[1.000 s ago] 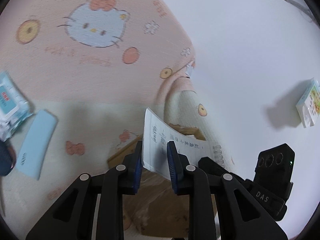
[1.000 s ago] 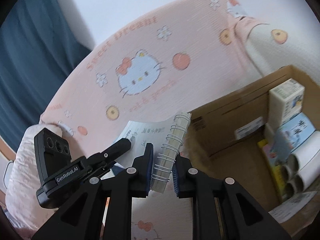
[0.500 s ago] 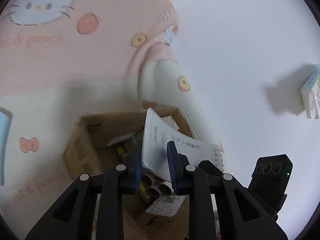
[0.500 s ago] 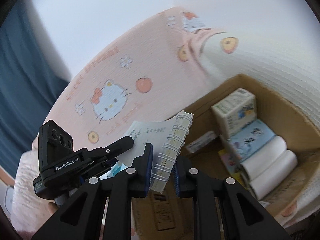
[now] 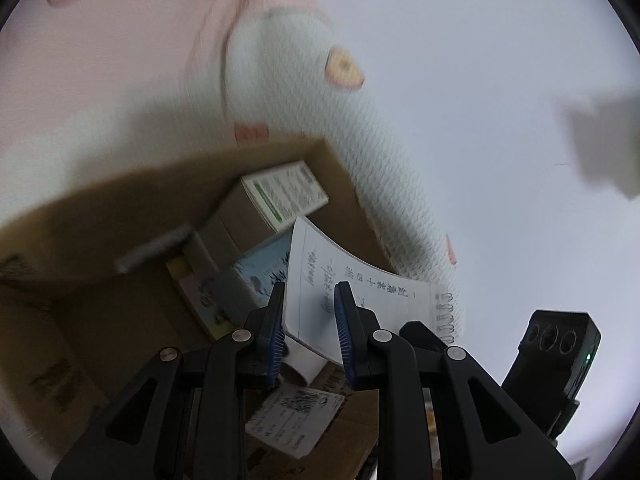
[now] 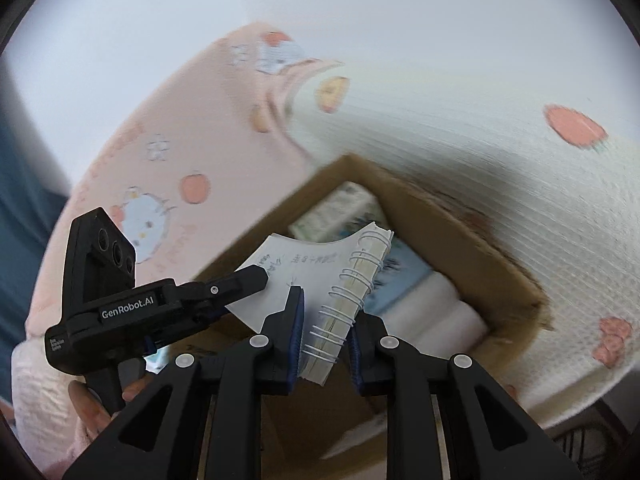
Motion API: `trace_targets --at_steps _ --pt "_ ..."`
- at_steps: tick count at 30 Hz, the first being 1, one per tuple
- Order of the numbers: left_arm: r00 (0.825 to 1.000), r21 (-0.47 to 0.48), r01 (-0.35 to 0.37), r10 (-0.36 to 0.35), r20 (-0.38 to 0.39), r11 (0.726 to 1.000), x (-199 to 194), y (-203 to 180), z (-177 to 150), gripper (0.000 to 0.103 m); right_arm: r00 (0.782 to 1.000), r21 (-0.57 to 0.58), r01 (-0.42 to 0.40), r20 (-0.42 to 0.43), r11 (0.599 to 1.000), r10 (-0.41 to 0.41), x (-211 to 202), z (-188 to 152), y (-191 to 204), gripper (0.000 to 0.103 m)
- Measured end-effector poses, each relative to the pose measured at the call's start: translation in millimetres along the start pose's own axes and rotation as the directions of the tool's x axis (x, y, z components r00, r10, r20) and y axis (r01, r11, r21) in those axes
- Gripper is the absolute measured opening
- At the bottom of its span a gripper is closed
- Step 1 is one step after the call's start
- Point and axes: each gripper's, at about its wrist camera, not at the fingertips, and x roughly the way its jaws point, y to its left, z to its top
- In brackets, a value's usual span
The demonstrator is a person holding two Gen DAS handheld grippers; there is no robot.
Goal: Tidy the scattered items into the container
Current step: 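Lift the notepad with the right gripper and carry it over the cardboard box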
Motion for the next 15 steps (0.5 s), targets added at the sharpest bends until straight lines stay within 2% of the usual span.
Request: trace_targets --at_steps 4,15 --pt "0.995 -0.063 -0.007 0.0 -0.103 0.998 40 8 1 0.026 0.997 0.034 0.076 -0.037 0.997 -0.075 9 -2 -17 0.017" --pt "0.978 -0.101 -0.036 0.014 -0.209 0.994 96 17 7 0.03 0.972 0.063 0.224 -0.085 0.972 -0.219 29 5 -40 0.018"
